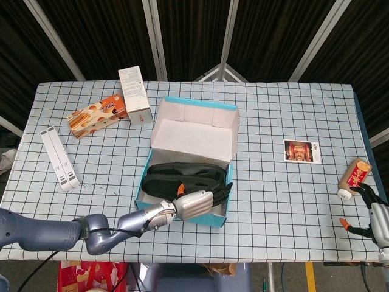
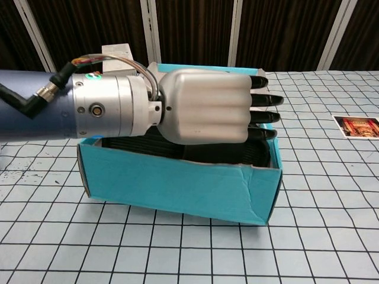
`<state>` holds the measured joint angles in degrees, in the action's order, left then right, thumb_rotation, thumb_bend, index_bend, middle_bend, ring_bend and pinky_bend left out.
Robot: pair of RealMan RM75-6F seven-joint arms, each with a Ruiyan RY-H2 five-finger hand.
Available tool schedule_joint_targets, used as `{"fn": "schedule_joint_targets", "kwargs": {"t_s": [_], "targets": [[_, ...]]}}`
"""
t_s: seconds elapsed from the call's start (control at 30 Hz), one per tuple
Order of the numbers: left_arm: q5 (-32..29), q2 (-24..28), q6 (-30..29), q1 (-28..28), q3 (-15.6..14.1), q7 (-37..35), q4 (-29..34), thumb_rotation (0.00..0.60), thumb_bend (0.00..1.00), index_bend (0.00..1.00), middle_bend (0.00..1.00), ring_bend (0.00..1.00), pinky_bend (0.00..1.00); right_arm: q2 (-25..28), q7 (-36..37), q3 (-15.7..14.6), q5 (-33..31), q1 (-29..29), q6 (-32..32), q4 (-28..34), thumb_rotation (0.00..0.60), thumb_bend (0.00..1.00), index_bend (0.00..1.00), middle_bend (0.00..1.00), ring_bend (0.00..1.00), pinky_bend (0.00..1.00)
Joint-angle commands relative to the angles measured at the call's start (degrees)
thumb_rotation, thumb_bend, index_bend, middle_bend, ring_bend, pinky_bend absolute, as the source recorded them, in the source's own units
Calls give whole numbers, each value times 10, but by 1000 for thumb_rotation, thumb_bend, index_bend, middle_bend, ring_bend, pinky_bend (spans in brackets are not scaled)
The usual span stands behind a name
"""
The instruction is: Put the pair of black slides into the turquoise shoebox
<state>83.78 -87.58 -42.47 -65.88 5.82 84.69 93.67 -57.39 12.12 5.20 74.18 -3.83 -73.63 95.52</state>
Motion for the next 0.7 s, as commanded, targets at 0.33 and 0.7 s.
{"fn": "schedule_joint_targets", "kwargs": {"t_s": [0.33,0.7], "targets": [[-35,-47,-40,9,6,-31,-13,600,136,0,51,0,156,0,5,0,2,1,-3,-3,600,234,235,144,226,271],[-108,-44,-71,16,2,50,10,600,81,1,50,0,155,0,2,0,1,1,-4,0,600,234,235,144,226,271]]}}
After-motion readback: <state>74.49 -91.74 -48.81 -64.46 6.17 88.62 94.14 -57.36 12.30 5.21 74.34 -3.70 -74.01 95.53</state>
